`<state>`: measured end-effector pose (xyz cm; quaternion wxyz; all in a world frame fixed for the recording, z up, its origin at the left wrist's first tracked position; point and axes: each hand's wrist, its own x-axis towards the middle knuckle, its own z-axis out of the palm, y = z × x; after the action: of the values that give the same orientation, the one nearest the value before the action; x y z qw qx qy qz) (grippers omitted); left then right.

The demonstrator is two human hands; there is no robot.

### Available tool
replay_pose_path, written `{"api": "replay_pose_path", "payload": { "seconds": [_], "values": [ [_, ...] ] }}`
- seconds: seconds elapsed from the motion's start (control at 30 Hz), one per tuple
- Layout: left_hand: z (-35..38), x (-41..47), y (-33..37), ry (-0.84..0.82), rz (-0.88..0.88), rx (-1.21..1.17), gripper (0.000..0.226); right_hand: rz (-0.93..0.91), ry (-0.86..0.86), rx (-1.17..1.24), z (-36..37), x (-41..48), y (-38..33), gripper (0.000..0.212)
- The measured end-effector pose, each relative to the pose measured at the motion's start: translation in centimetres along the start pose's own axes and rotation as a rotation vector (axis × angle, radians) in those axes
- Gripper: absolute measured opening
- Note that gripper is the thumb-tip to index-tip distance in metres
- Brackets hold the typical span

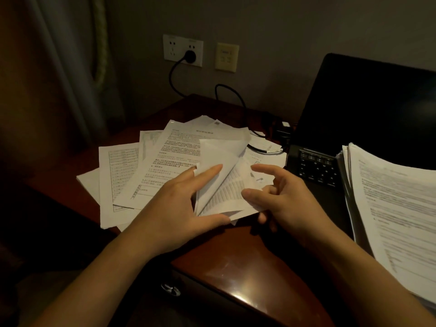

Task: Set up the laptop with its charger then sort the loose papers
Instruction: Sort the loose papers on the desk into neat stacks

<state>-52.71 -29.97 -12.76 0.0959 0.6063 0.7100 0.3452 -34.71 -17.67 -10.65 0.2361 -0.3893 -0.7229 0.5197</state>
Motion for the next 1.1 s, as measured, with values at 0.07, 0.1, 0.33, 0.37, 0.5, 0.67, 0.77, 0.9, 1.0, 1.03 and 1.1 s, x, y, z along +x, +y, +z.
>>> {"api": "replay_pose_path", "payload": {
  "seconds": [0.07, 0.1, 0.33, 0.37, 0.5, 0.67, 0.77, 0.9, 1.0, 1.03, 1.1],
  "values": [
    [0.2, 0.1, -0.4, 0.016, 0.006, -0.015, 0.086, -0.011, 0.009, -0.033, 0.0, -0.1, 0.0, 0.052],
    [0.3, 0.1, -0.7, 0.019, 0.005, -0.032, 0.083, -0.007, 0.014, -0.035, 0.1, -0.2, -0.1, 0.048],
    [0.3, 0.1, -0.9, 0.084, 0.027, -0.146, 0.051, -0.070, 0.300, -0.222, -0.2, 0.4, -0.1, 0.043],
    [0.3, 0.2, -0.8, 0.097, 0.028, -0.162, 0.045, -0.068, 0.304, -0.220, -0.3, 0.4, -0.1, 0.049],
    [0.4, 0.2, -0.9, 0.196, -0.030, -0.217, 0.024, 0.046, 0.157, -0.077, -0.1, 0.0, -0.5, 0.058],
    [0.4, 0.6, 0.0, 0.239, -0.062, -0.220, 0.010, 0.206, -0.039, 0.204, 0.0, -0.2, -0.9, 0.058],
    [0.8, 0.7, 0.3, 0.270, -0.047, -0.194, 0.013, 0.203, 0.007, 0.200, -0.1, 0.0, -0.7, 0.055],
    [1.3, 0.6, 0.2, 0.364, -0.035, -0.196, 0.011, 0.072, 0.186, -0.078, -0.6, 0.2, -0.4, 0.025],
    [1.2, 0.7, 0.1, 0.321, 0.004, -0.200, 0.036, 0.116, 0.090, -0.109, -0.9, 0.1, -0.4, 0.017],
    [1.2, 0.6, 0.0, 0.294, 0.022, -0.206, 0.051, 0.139, 0.056, -0.092, -0.9, 0.1, -0.5, 0.023],
    [1.2, 0.5, 0.2, 0.250, 0.048, -0.204, 0.065, 0.165, 0.020, -0.034, -0.8, 0.2, -0.5, 0.032]
  ]
}}
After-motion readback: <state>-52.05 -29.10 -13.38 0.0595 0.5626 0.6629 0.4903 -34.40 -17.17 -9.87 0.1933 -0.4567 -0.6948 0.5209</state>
